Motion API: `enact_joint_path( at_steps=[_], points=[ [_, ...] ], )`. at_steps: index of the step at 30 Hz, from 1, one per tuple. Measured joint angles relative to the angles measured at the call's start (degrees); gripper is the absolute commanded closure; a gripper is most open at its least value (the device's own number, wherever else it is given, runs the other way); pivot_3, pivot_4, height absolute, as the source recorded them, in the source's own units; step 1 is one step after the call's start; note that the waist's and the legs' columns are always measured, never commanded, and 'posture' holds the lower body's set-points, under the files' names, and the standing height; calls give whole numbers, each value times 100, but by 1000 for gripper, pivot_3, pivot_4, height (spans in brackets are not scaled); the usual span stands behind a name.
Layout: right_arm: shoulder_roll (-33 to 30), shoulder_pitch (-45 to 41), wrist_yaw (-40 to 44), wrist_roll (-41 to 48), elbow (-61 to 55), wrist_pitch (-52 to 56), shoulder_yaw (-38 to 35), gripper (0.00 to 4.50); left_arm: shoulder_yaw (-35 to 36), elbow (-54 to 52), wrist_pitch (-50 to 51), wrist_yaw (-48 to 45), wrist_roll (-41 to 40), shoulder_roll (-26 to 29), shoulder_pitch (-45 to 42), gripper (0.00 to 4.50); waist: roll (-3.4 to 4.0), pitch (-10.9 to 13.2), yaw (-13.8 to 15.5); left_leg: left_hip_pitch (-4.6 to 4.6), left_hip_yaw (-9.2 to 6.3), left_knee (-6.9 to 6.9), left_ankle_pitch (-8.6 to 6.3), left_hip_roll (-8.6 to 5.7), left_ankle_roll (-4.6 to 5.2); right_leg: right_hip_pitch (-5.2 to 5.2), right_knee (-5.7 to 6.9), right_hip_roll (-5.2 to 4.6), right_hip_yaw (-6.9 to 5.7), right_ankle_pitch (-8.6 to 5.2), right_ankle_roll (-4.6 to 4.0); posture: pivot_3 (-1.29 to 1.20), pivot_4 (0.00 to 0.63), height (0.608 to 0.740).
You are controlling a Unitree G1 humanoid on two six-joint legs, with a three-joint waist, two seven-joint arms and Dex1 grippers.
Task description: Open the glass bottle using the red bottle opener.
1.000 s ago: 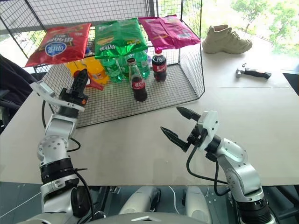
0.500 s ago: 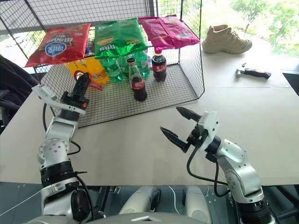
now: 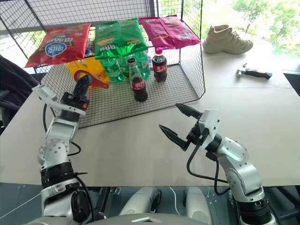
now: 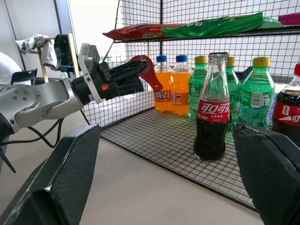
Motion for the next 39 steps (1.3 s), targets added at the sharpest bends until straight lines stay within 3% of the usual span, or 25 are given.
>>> enact_joint_path(
  at_steps=[12, 19, 28, 33, 39],
  points=[
    [0, 62, 31, -73, 35, -100, 8, 0, 485, -108, 384, 290, -1421, -167, -172, 4399, -1, 1, -2, -1, -2, 0, 0, 2, -1, 0, 0, 1, -2, 0, 0, 0, 150, 732],
    [27, 92, 9, -90, 36, -108, 9, 0, 369, -134, 561, 132, -1476, -44, -50, 4399, -2, 1, 2, -3, -3, 0, 0, 1, -1, 0, -2, 2, -3, -1, 0, 0, 150, 732],
    [-91, -186, -102, 103, 95, 517, 8, 0, -957, -689, 1347, -975, -1174, 103, 266, 4399, -8, 8, -18, -13, -7, -12, 0, -3, 0, -2, -22, -1, -3, 0, -2, 0, 150, 732],
    [-266, -529, -238, 444, 87, 1536, 84, 0, -1427, -867, 1756, -1499, -1175, 239, 262, 4399, -7, 11, -101, -13, 1, -26, 0, 4, -1, -13, -23, 3, 5, -1, -4, 0, 150, 732],
    [-257, -1463, -454, 1449, 180, 3329, 230, 0, -2133, -921, 2278, -2078, -1166, 259, 110, 4399, -8, 13, -122, -20, -1, -27, 0, 1, 2, -11, -39, -2, 1, 0, -4, 0, 150, 732]
  ],
)
